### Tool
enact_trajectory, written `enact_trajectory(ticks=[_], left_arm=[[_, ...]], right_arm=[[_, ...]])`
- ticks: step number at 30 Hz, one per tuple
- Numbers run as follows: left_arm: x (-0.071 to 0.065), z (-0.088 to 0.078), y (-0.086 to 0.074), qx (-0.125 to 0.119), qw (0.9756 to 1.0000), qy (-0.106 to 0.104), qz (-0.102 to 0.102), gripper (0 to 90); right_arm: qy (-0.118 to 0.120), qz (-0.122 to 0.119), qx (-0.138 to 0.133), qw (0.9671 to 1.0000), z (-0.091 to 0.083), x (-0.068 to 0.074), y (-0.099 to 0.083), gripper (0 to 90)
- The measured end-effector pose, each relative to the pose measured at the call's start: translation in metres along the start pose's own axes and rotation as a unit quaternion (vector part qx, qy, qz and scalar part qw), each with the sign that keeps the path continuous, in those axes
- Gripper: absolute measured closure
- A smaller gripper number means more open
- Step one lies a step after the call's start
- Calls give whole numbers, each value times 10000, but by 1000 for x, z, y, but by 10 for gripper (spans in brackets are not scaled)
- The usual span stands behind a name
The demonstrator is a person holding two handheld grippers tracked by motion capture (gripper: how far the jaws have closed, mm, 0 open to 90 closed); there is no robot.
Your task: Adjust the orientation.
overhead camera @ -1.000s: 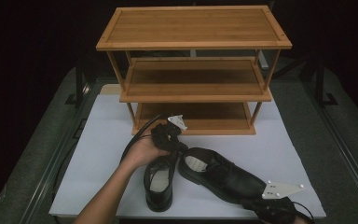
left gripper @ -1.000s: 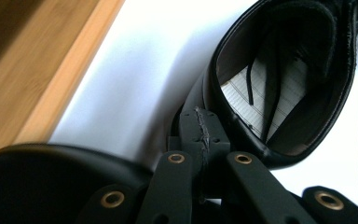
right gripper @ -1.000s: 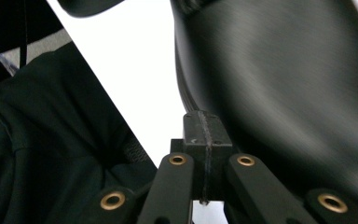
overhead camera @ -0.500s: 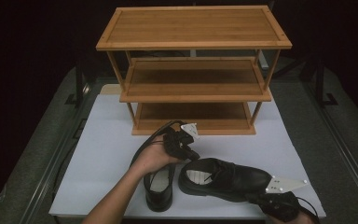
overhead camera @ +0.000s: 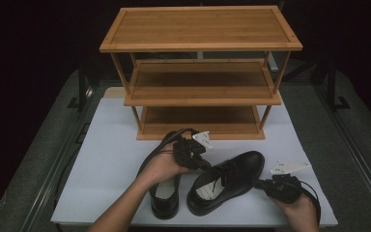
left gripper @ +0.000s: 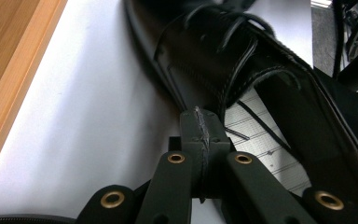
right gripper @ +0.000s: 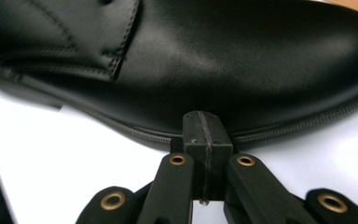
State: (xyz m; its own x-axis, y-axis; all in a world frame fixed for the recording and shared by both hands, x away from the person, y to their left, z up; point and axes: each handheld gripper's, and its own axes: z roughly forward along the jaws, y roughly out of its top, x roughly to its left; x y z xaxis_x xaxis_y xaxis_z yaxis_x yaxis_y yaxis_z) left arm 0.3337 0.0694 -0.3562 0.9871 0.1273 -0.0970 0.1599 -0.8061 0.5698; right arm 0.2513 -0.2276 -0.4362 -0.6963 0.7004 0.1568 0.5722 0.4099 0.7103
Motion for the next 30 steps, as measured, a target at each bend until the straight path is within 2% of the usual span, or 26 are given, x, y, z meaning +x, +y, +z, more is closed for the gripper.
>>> enact_trajectory(ticks=[12,16,18,21,25,26,27,30], left_arm=[[-3,0,-1,29,10000,-26,56,900],[-3,-1,-2,-5,9999,-36,95,900],[-4,-4,-3,-92,9999,-15,37,900],[-5,-16,-7,-319,9994,109,-39,900],[-3,-43,-22,-618,9973,366,-180,900],[-3,-49,-27,-717,9961,429,-281,900],[-3,-56,-32,-745,9954,526,-287,900],[-4,-76,-51,-929,9912,813,-472,900]], right_arm=[[-34,-9,29,10000,32,-15,36,900],[-51,-35,-16,10000,41,-16,43,900],[-75,-38,-41,10000,41,-16,45,900],[68,14,-195,9998,34,-14,41,898],[199,-39,-226,9995,20,-6,28,897],[214,-38,-228,9995,17,-3,24,894],[259,-51,-227,9994,14,0,20,889],[421,-58,-235,9988,8,12,9,881]])
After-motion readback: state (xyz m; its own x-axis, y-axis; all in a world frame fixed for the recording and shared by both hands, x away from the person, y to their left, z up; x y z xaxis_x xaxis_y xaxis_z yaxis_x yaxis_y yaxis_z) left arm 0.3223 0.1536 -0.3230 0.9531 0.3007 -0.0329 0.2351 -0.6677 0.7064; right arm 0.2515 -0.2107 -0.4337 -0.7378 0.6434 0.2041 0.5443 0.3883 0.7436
